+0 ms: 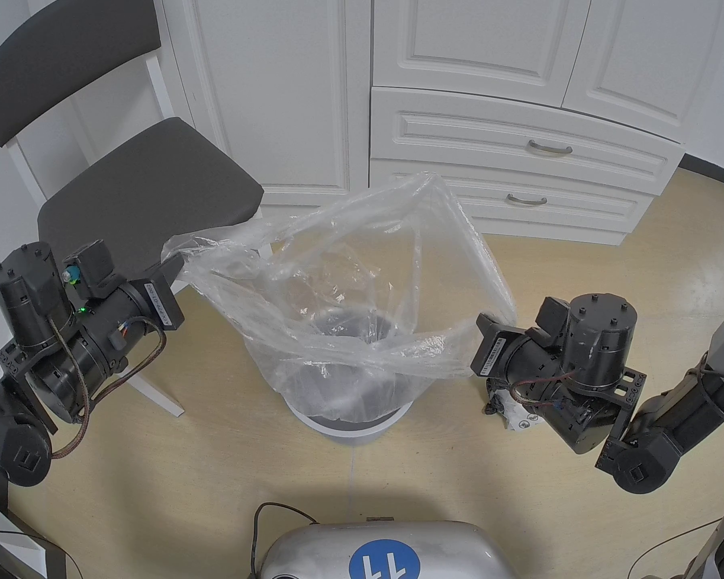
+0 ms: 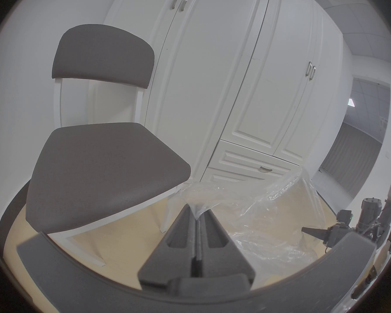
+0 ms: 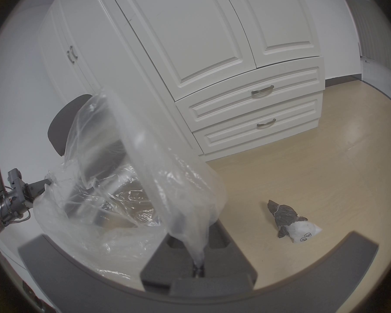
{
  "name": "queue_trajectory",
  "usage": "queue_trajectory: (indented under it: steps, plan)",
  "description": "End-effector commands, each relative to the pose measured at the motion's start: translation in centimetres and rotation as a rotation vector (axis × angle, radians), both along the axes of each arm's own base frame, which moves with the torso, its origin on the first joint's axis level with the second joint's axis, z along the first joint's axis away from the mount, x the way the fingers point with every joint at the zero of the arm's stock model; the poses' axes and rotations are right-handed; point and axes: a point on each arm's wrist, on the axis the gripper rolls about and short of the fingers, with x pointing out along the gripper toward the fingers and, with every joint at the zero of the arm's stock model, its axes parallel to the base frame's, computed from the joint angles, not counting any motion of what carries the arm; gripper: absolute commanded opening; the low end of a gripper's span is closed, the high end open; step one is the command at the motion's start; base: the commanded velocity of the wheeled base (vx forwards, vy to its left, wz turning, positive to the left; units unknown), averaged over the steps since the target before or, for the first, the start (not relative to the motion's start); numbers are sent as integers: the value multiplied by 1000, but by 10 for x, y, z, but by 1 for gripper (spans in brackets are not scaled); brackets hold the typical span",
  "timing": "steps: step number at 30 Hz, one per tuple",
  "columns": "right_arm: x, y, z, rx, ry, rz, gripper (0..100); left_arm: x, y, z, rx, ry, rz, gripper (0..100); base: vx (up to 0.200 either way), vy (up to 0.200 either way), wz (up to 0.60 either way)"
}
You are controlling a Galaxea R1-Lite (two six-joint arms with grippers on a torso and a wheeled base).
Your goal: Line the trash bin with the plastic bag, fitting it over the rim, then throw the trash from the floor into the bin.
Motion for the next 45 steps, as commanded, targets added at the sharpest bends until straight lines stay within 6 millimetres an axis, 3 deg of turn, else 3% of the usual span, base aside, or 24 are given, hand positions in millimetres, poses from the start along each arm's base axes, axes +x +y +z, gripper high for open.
queue_trajectory:
  steps: [1, 9, 19, 30, 38, 45]
  plan:
    - [-4, -1, 5, 11, -17, 8, 0, -1, -6, 0, 0, 2, -24, 0, 0, 0, 0]
    - [-9, -4, 1, -3, -1, 22, 0, -2, -12, -4, 5, 14, -45, 0, 0, 0, 0]
    - [-31, -7, -11, -109, 40, 72, 0, -5, -14, -4, 19, 9, -42, 0, 0, 0, 0]
    - [-33, -2, -12, -98, 44, 130, 0, -2, -17, -4, 42, 5, -51, 0, 0, 0, 0]
    - [-14, 19, -25, -8, 98, 281, 0, 12, -18, -8, 47, 18, -34, 0, 0, 0, 0]
    - [5, 25, -32, 64, 89, 278, 0, 26, -22, -15, 54, 39, -29, 0, 0, 0, 0]
